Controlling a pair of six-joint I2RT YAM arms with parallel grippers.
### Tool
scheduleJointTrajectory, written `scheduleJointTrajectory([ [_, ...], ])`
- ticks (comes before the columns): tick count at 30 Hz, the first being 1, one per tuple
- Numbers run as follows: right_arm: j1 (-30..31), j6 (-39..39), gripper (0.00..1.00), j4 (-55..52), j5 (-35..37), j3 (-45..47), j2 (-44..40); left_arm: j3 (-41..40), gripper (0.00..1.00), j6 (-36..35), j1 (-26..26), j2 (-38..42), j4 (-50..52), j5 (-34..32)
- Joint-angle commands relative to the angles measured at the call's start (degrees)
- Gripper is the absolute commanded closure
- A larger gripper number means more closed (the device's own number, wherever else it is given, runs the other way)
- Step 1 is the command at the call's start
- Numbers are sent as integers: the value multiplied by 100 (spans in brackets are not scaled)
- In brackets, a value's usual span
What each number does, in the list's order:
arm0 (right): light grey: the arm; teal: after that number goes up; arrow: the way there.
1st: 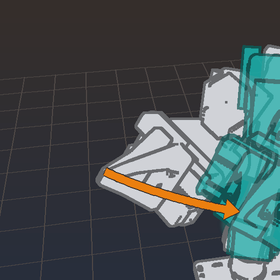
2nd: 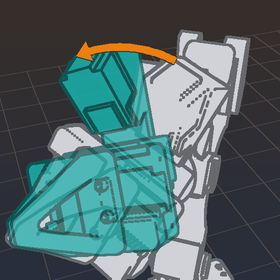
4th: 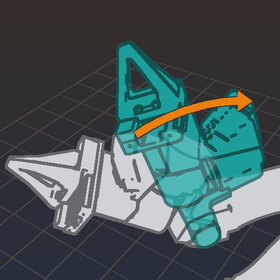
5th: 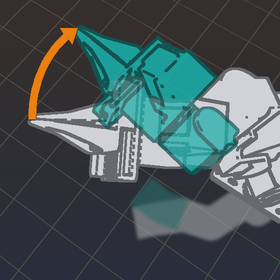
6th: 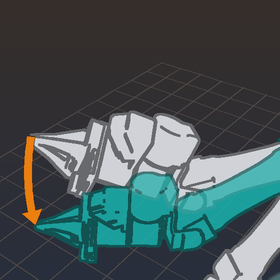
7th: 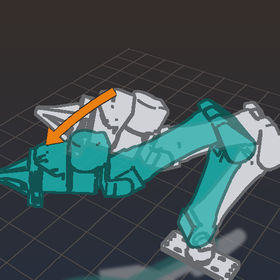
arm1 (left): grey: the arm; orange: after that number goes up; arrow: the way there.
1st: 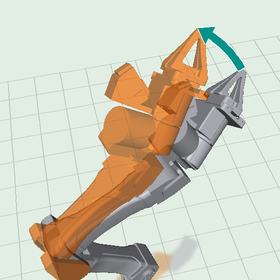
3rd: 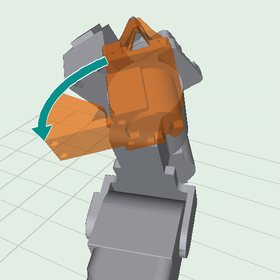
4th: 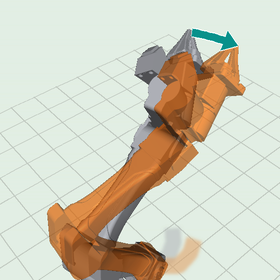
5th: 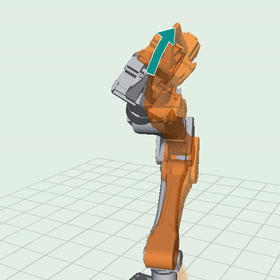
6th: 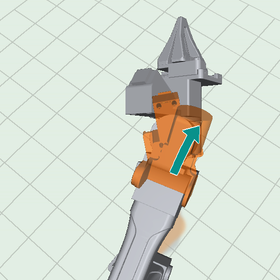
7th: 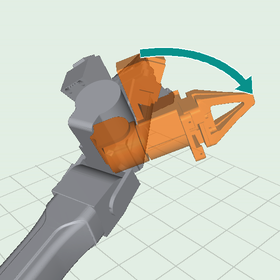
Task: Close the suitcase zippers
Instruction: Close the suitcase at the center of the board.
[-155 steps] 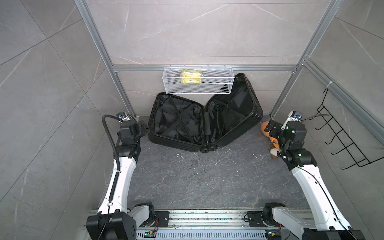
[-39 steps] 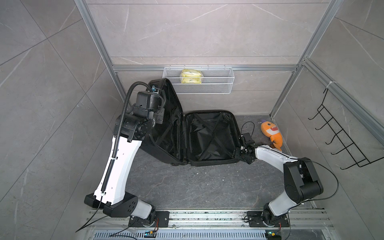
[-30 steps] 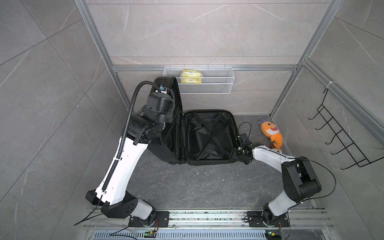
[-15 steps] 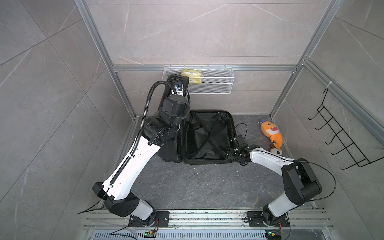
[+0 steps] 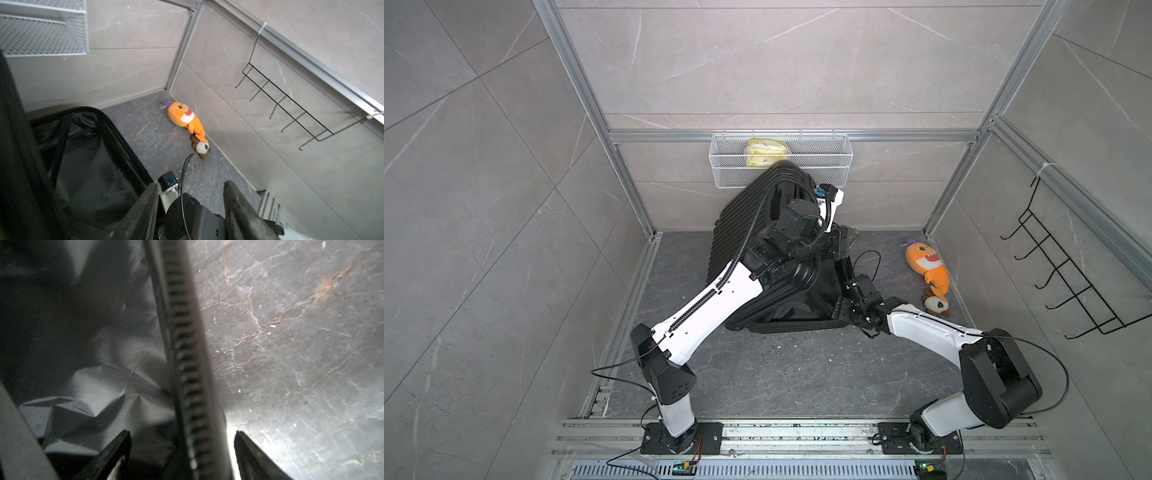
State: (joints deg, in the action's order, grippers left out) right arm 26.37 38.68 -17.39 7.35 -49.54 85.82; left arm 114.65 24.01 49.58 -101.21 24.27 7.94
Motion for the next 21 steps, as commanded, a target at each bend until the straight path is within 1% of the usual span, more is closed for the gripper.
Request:
scheduleJointTrajectory([
  [1, -97, -215, 17, -930, 507, 209, -623, 198, 36, 121, -216, -39, 481, 594],
  [3, -107, -143, 17, -1061, 723, 232, -936, 233, 28, 44, -217, 18, 419, 813],
  [5, -129, -168, 17, -996, 706, 298, -1236, 194, 20, -28, -220, 129, 289, 1054],
  [7, -141, -232, 17, -872, 575, 356, -1489, 117, 17, -65, -214, 262, 161, 1220],
  [9, -156, -209, 17, -1003, 639, 295, -1616, 102, 17, -133, -217, 399, 199, 1211],
  [11, -159, -143, 17, -1258, 923, 194, -1697, 71, 17, -270, -217, 568, 381, 801],
  [13, -158, -2, 17, -1643, 1449, 71, -1735, -28, 17, -542, -226, 771, 664, 207],
  [14, -159, 61, 17, -1812, 1690, 15, -1757, -67, 17, -640, -237, 852, 798, -152],
  [16, -159, 212, 18, -2220, 2283, -85, -1838, -234, 17, -840, -254, 1051, 1132, -1099],
  [18, -159, 228, 18, -2429, 2634, -113, -1995, -478, 17, -904, -373, 1231, 1373, -1729],
  [20, -170, 2, 19, -2329, 2595, -87, -2234, -852, 17, -847, -653, 1449, 1506, -1884],
  [21, -167, -252, 20, -2121, 2364, -44, -2363, -1089, 17, -762, -846, 1577, 1528, -1861],
])
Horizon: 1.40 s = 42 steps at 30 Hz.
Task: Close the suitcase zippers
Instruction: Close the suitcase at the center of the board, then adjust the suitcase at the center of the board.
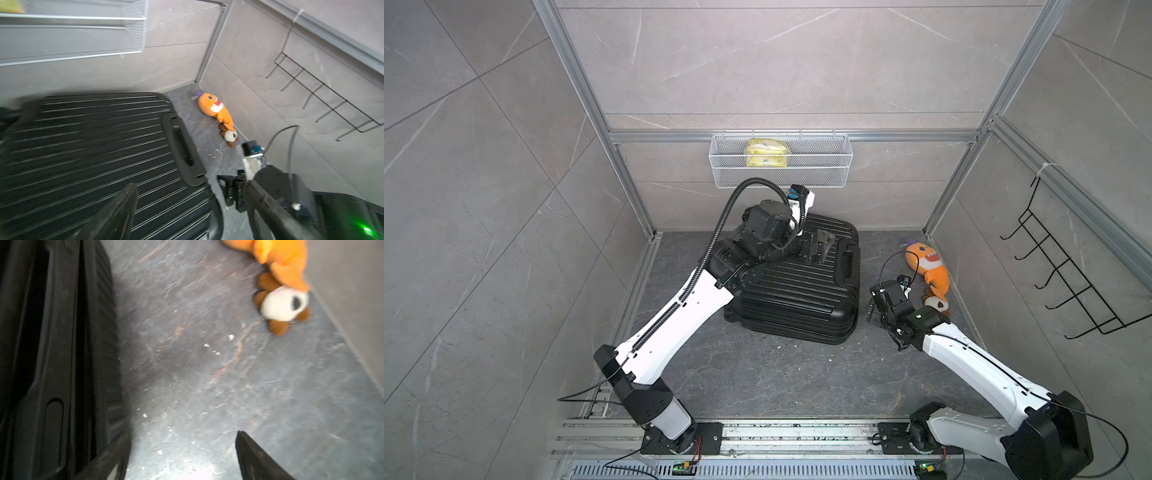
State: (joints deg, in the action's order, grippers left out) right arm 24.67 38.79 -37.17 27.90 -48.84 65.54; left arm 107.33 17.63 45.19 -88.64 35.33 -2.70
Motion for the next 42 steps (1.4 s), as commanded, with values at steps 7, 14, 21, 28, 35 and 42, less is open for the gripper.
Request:
scheduleJointTrajectory([
  [7, -327, -1011, 26, 75, -928, -524, -303, -1790, 17, -420, -757, 1228, 607, -375],
  [14, -823, -1872, 29, 158, -2294, -1459, 264, -2584, 17, -447, -767, 1787, 1562, -765],
  [21, -827, -1935, 29, 17, -3206, -1909, 555, -2806, 15, -1247, -2219, 1859, 1657, -108],
  [28, -824, -2101, 26, -372, -3613, -2007, 281, -2938, 16, -3400, -3970, 1704, 1753, 1491],
  [35, -818, -2191, 24, -616, -3779, -1992, 103, -3837, 15, -7679, -4360, 1793, 2187, 3180],
  [42, -823, -2233, 23, -652, -3829, -1991, 86, -3832, 17, -8468, -4395, 1091, 1608, 2680],
])
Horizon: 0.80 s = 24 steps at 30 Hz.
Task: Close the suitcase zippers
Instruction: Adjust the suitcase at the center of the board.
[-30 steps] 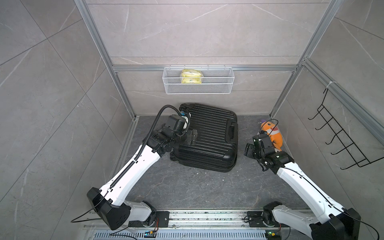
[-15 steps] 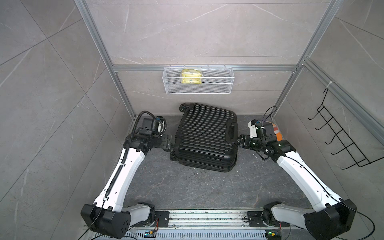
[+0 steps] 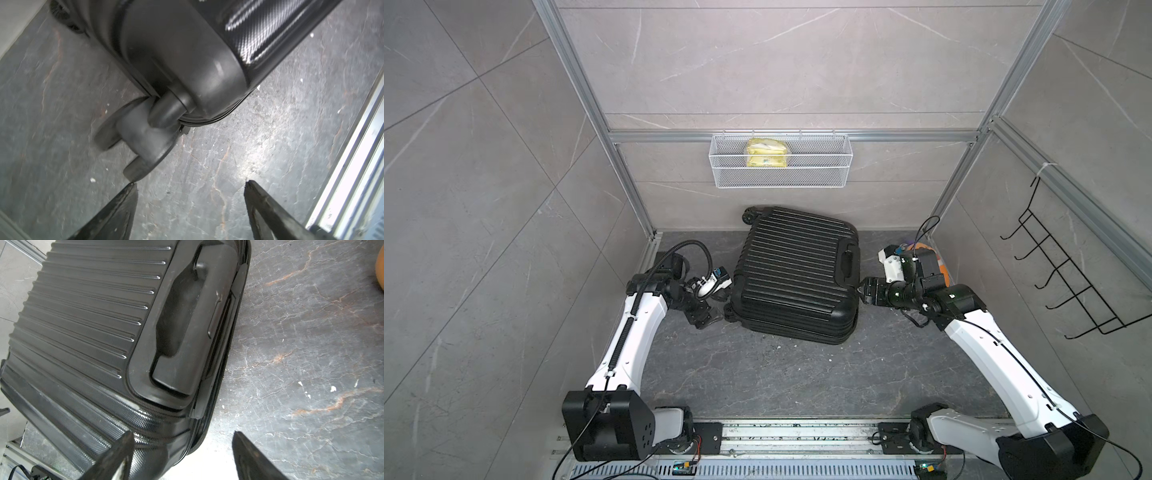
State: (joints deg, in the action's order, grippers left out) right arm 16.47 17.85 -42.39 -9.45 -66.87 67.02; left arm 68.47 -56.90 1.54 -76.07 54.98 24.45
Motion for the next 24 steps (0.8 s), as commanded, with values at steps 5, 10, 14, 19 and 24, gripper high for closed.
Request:
scheduleJointTrajectory([
  [5, 2, -99, 23, -57, -232, -120, -84, -335, 17, -1122, -83, -258, -1802, -864],
  [10, -2, -73, 23, -6, -268, -70, -79, -63, 17, -1159, -105, -363, -1758, -794],
  [14, -1, -109, 23, -5, -291, -48, -46, -93, 17, -1349, -107, -294, -1941, -745],
  [19, -2, -155, 22, -29, -278, -53, -14, 189, 16, -1719, -109, -409, -1473, -29],
  [24, -2, -167, 22, -52, -267, -49, 13, 334, 14, -1822, -88, -461, -1258, 25],
])
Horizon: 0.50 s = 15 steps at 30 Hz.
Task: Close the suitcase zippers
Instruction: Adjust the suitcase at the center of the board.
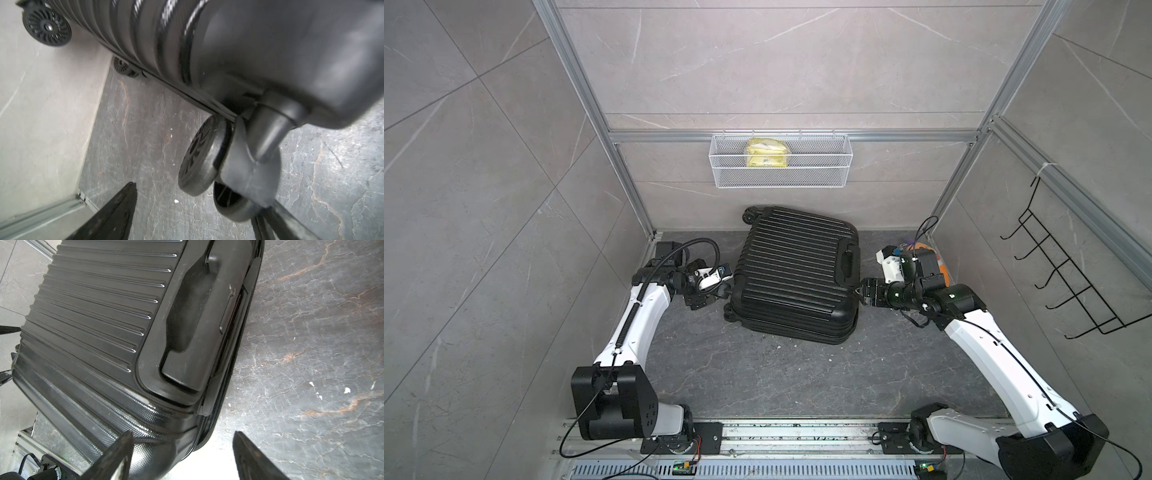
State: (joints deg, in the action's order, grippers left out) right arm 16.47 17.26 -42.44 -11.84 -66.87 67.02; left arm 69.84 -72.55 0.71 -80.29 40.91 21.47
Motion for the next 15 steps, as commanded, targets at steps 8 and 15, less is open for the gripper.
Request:
scheduleJointTrajectory([
  [8, -3, -117, 22, -21, -72, -94, 94, 83, 7, -455, 308, -105, -15, 78],
  [15, 2, -143, 22, -41, -90, -87, 78, 34, 10, -544, 573, -414, -153, -114],
])
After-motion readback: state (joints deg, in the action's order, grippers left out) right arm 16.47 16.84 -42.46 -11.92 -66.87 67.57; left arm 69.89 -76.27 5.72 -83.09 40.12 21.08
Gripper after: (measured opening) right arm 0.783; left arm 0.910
